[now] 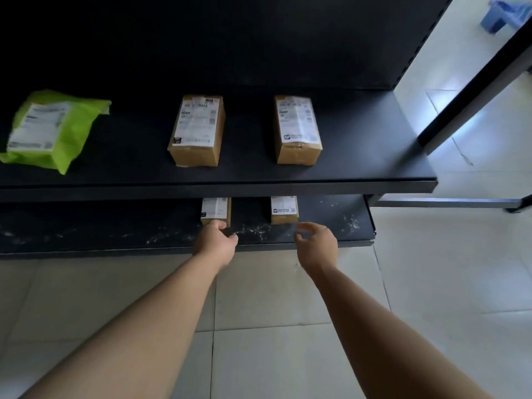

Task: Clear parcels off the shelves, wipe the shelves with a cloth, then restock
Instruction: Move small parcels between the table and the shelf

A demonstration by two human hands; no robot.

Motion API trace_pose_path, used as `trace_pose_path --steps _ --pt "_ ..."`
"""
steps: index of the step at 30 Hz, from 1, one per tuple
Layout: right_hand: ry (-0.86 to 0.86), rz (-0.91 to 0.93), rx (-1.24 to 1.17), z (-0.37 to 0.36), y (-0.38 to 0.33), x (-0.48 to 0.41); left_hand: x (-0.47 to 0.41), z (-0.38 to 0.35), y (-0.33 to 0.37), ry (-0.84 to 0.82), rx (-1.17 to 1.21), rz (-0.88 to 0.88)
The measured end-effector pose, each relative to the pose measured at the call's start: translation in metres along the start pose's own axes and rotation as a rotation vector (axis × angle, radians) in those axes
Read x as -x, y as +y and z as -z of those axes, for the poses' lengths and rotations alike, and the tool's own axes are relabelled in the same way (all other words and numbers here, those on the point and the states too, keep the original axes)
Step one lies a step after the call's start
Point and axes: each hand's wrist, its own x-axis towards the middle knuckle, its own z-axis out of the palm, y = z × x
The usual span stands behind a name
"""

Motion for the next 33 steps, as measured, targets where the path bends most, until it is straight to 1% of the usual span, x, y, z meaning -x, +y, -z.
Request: trace_pose_path --steps 4,9,14,17,20,24,29,33 --pt "-0.002 0.011 0.014 -0.046 0.027 -0.04 -0.054 -0.028 -0.023 0.042 -0.045 -0.044" --pt "0.05 0.046 0.033 -0.091 0.05 -0.085 -0.11 -0.053 -0.046 0.093 -0.189 -0.059" --pt "0.091 0.08 0.115 -0.129 0.061 -0.128 -0.157 -0.071 -0.059 0.173 -0.291 -0.07" --pt "0.114 0.116 0.174 -0.143 0.063 -0.148 -0.178 -0.077 -0.061 0.205 -0.295 -0.089" --pt "0.125 0.135 0.245 -0.153 0.063 -0.163 -0.193 -0.081 -0.062 0.216 -0.286 -0.101" --pt "0.078 0.116 0.319 -0.165 0.062 -0.177 -0.206 -0.088 -0.064 0.224 -0.297 -0.116" --pt "0.094 0.1 0.29 -0.167 0.064 -0.179 -0.206 -0.091 -0.068 0.239 -0.315 -0.127" --pt "0.066 0.035 0.293 -0.159 0.064 -0.167 -0.185 -0.092 -0.067 0.208 -0.325 -0.116"
